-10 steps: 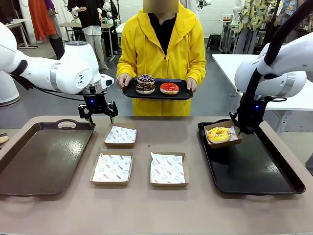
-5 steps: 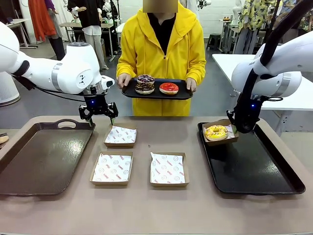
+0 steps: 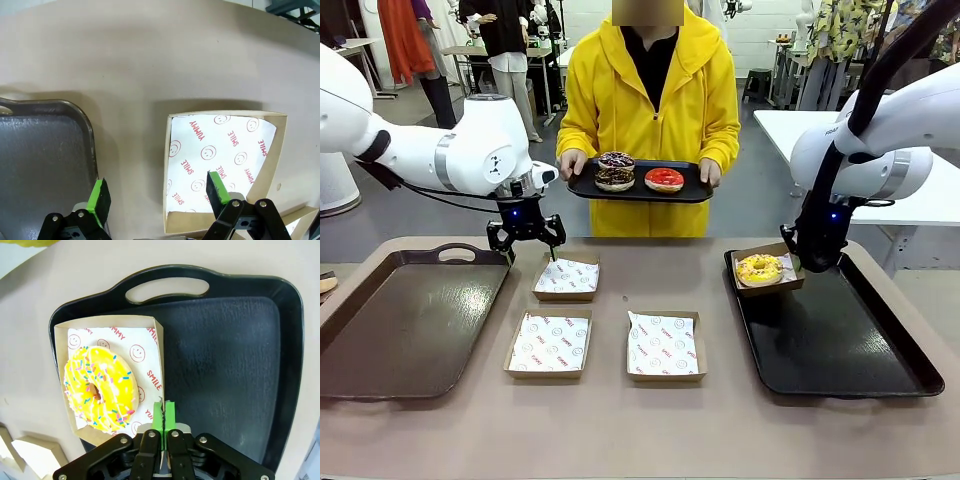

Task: Individually package the donuts and arrange them on the tray.
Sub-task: Place the picked Paper togo box on the Handle tray while simultaneously picking up another Paper togo box from the table with the other hand.

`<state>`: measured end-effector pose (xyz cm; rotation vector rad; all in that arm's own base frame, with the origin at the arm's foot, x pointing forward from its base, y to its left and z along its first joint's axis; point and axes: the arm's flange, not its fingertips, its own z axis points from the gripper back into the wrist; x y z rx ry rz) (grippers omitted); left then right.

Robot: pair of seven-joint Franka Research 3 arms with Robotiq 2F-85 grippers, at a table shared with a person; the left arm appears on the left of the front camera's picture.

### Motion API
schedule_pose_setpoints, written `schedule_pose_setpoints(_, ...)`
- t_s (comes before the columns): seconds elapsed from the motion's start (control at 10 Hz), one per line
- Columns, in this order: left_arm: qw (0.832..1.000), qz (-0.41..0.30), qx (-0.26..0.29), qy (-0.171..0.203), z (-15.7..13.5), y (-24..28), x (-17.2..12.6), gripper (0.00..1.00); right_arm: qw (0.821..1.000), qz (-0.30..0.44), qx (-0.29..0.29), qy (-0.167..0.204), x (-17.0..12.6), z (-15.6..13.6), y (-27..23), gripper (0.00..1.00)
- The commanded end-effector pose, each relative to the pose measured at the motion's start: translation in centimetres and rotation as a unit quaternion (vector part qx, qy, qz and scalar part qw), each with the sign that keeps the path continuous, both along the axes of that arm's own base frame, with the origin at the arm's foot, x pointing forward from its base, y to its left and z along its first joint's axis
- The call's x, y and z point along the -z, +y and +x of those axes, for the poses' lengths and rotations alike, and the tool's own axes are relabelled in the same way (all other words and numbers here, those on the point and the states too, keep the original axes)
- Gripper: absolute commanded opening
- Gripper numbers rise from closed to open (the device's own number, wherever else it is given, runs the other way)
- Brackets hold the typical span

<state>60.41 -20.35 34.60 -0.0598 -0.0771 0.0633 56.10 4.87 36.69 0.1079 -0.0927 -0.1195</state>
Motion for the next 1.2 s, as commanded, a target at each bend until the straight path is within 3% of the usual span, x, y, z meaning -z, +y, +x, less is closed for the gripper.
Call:
schedule_pose_setpoints(0.0,1.000,0.003,0.007,0.011,0.8,-0.5,0.5,1.00,1.000,0.016,-0.004,-0.008,0.4,0.7,0.2,0.01)
schedule_pose_setpoints(0.8,0.998,0.022,0.057,0.022,0.2,-1.2,1.5,1.00,1.000,0.024,-0.010,-0.004,0.7,0.6,0.2,0.01)
schedule_pose_setpoints(0.9,0.998,0.016,0.062,0.025,0.2,-1.2,1.6,0.91,1.000,0.026,-0.014,-0.004,0.7,0.6,0.2,0.01)
schedule_pose_setpoints(1.0,0.997,0.014,0.069,0.027,0.2,-1.2,1.6,0.40,0.999,0.027,-0.022,-0.002,0.8,0.6,0.2,0.20)
schedule_pose_setpoints(1.1,0.997,0.013,0.072,0.028,0.2,-1.2,1.6,0.31,0.999,0.028,-0.024,-0.002,0.8,0.6,0.2,0.61)
